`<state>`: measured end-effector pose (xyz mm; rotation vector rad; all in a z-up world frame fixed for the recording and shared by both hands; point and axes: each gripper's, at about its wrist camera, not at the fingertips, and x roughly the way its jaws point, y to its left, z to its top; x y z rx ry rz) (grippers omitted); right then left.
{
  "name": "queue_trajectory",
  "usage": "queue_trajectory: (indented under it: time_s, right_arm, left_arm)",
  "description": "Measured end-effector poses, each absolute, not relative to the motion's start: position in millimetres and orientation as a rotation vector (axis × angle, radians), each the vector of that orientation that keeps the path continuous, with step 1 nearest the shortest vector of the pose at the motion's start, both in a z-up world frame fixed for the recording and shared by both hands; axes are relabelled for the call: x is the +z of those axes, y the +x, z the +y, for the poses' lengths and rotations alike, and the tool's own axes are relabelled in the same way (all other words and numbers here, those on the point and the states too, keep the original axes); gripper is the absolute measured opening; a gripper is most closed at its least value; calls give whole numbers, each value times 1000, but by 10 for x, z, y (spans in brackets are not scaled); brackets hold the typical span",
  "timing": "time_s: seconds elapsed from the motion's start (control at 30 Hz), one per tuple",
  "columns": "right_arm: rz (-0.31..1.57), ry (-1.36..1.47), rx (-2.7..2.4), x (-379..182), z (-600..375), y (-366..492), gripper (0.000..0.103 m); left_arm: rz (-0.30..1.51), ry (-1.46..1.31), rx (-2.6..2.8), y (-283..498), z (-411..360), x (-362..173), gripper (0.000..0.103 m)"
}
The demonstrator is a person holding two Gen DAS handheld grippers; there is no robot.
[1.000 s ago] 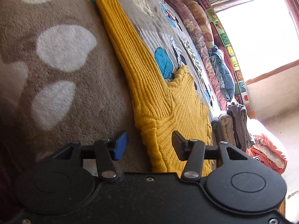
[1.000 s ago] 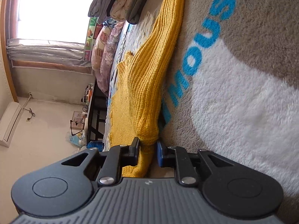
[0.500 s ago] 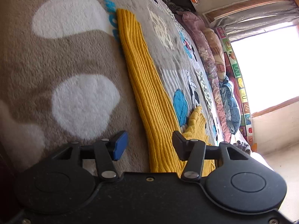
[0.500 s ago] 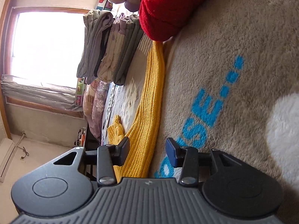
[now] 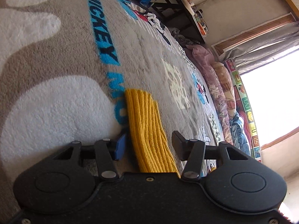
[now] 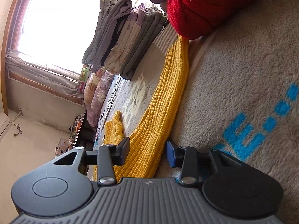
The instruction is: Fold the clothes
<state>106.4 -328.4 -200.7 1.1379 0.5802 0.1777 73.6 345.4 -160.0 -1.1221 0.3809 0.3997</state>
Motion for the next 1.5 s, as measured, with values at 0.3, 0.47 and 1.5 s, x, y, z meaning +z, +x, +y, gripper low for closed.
queue_trajectory:
  time_s: [0.3, 0.47, 1.5]
  right_arm:
    - [542, 1154, 174, -2117, -3341, 1122, 8]
    - [535, 1136, 194, -2089, -3268, 1072, 9]
    - [417, 1286, -7, -2127, -3807, 955, 9]
  left_arm:
    - [279, -1037, 481, 561, 3766, -1498, 6]
    - [307, -1045, 523, 574, 3902, -1600, 6]
    - [526, -311, -89, 358, 939, -950, 66]
